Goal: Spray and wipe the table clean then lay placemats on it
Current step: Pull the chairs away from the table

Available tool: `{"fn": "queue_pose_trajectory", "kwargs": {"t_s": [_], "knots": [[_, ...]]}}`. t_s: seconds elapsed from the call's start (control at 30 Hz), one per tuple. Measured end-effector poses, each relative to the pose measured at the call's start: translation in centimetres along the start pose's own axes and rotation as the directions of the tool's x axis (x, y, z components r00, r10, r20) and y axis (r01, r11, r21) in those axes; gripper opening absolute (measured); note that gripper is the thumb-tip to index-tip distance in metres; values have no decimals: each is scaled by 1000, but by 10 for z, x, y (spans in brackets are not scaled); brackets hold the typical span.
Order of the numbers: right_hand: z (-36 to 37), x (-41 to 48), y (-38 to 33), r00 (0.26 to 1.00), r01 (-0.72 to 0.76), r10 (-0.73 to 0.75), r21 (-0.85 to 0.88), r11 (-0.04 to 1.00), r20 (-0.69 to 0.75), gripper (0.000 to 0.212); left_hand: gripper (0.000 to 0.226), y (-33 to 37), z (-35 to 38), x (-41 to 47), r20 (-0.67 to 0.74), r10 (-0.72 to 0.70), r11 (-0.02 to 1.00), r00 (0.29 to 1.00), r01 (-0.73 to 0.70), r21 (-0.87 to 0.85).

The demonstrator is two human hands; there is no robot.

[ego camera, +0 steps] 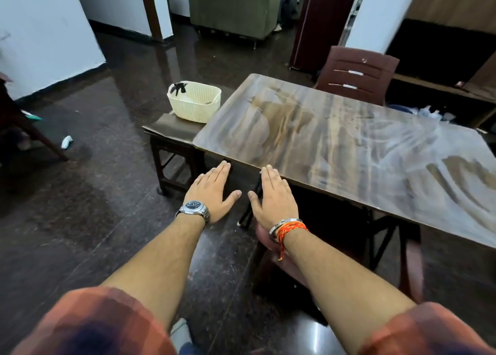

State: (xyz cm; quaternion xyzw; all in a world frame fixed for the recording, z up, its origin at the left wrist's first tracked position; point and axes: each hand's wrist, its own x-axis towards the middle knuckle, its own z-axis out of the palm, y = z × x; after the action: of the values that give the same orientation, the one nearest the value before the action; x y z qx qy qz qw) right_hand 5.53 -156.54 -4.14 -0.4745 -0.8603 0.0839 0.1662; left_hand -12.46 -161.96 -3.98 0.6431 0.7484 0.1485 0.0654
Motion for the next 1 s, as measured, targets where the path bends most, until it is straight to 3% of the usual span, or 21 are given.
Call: {"fn": "queue_pose_trajectory", "kwargs": {"t_s": [0.27, 0.43, 1.0], "knots": [[38, 119, -115, 1000, -16, 16, 4, 1000, 12, 71, 80, -158, -72, 58, -29, -119, 991, 993, 120, 62], [66, 175, -162, 999, -52, 51, 56, 997, 17, 72, 83, -215, -84, 94, 10, -152, 987, 988, 151, 58], [168, 452, -161, 989, -56, 47, 62, 996, 140, 74, 88, -350, -78, 340, 103, -251, 968, 963, 248, 36]]}}
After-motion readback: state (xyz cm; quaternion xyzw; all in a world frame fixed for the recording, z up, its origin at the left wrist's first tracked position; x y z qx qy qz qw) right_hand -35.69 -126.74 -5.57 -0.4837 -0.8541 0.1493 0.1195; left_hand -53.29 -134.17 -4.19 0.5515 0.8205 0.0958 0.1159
